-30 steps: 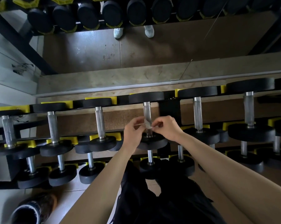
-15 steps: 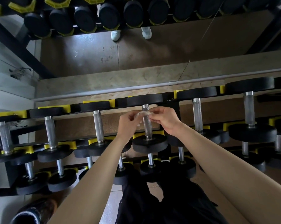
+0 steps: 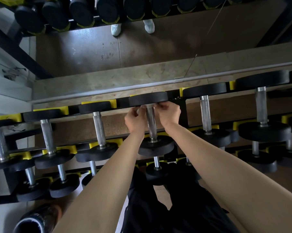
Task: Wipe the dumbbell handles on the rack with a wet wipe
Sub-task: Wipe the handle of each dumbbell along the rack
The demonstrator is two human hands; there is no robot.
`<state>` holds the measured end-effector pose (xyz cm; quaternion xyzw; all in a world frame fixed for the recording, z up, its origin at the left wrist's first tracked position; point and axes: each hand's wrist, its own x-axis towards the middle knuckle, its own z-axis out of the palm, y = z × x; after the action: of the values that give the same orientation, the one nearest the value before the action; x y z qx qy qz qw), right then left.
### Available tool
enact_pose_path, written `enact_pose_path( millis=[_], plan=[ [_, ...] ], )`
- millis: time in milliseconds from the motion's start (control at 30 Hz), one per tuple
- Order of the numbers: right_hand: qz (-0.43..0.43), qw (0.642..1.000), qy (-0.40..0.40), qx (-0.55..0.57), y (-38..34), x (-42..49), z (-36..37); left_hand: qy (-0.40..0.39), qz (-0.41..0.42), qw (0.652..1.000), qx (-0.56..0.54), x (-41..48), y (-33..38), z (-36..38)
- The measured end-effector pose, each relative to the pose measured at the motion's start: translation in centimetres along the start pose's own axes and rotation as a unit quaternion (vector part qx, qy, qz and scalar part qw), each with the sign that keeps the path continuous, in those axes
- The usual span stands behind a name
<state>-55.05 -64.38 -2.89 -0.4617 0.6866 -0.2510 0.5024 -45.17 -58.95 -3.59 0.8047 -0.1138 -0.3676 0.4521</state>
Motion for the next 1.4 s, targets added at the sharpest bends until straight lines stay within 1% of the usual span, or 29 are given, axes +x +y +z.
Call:
enact_pose_path(
  millis=[100, 167, 267, 367, 433, 500, 567, 633, 667, 733, 800, 867, 967, 1067, 1133, 1200, 1267, 1300, 1367, 1400],
  plan=[
    [0.011, 1.0, 0.021, -0.02, 0.2, 0.4, 0.1, -0.01, 0.022, 1.0, 0.011, -0.3, 0.1, -0.1],
    [0.031, 0.999, 0.018, -0.023, 0.1, 0.5, 0.2, -0.014, 0.033, 0.999, 0.019, -0.1, 0.0, -0.2],
    [0.04, 0.999, 0.006, -0.019, 0.0, 0.2, 0.8, -0.018, 0.022, 1.0, 0.011, 0.5, -0.1, -0.4],
    [0.018, 1.0, 0.018, -0.001, -0.1, -0.7, 1.1, -0.016, -0.032, 0.999, 0.002, 1.3, 0.0, -0.2],
    [0.007, 1.0, 0.014, 0.013, 0.0, -1.4, 1.3, -0.02, -0.083, 0.996, -0.004, 2.0, 0.2, 0.1],
    [-0.008, 1.0, 0.005, 0.003, 0.1, -1.6, 1.4, -0.032, -0.12, 0.992, -0.003, 2.9, 0.4, 0.4],
    [-0.019, 1.0, 0.003, -0.01, 0.1, -1.3, 1.3, -0.051, -0.148, 0.987, -0.022, 3.2, 0.7, 0.6],
    [-0.018, 1.0, 0.012, -0.021, 0.0, -0.8, 1.0, -0.061, -0.155, 0.985, -0.037, 2.9, 1.1, 0.4],
    [-0.012, 0.999, 0.023, -0.024, 0.0, -0.6, 0.9, -0.061, -0.144, 0.987, -0.041, 2.5, 1.1, 0.1],
    [0.012, 0.998, 0.053, -0.023, 0.2, -0.3, 0.8, -0.064, -0.088, 0.994, -0.029, 1.8, 0.9, -0.9],
    [0.042, 0.996, 0.076, -0.011, 0.4, 0.0, 0.6, -0.079, -0.012, 0.997, 0.019, 1.1, 0.6, -1.8],
    [0.058, 0.995, 0.078, -0.003, 0.4, 0.2, 0.4, -0.084, 0.032, 0.994, 0.056, 1.0, 0.4, -2.0],
    [0.049, 0.997, 0.061, -0.021, 0.2, -0.1, 0.5, -0.054, 0.032, 0.994, 0.089, 1.1, 0.9, -1.4],
    [0.025, 0.999, 0.03, -0.018, -0.1, -0.8, 1.1, -0.019, -0.025, 0.994, 0.104, 1.8, 0.8, -0.9],
    [0.015, 1.0, 0.019, 0.002, -0.2, -0.9, 1.3, -0.012, -0.058, 0.991, 0.121, 2.4, 0.9, -1.0],
    [0.008, 1.0, 0.008, 0.001, -0.2, -0.8, 1.2, -0.011, -0.07, 0.987, 0.142, 2.9, 1.0, -1.0],
    [0.005, 1.0, 0.008, -0.012, -0.1, -0.4, 0.7, -0.02, -0.066, 0.987, 0.143, 2.7, 1.3, -1.2],
    [0.01, 1.0, 0.018, -0.016, 0.0, -0.2, 0.4, -0.037, -0.056, 0.989, 0.13, 2.4, 1.4, -1.2],
    [0.027, 0.998, 0.042, -0.024, 0.3, 0.2, -0.4, -0.079, -0.017, 0.992, 0.099, 2.0, 1.0, -1.5],
    [0.032, 0.998, 0.05, -0.03, 0.5, 0.3, -0.7, -0.096, 0.005, 0.99, 0.1, 1.7, 0.8, -1.7]
  ],
)
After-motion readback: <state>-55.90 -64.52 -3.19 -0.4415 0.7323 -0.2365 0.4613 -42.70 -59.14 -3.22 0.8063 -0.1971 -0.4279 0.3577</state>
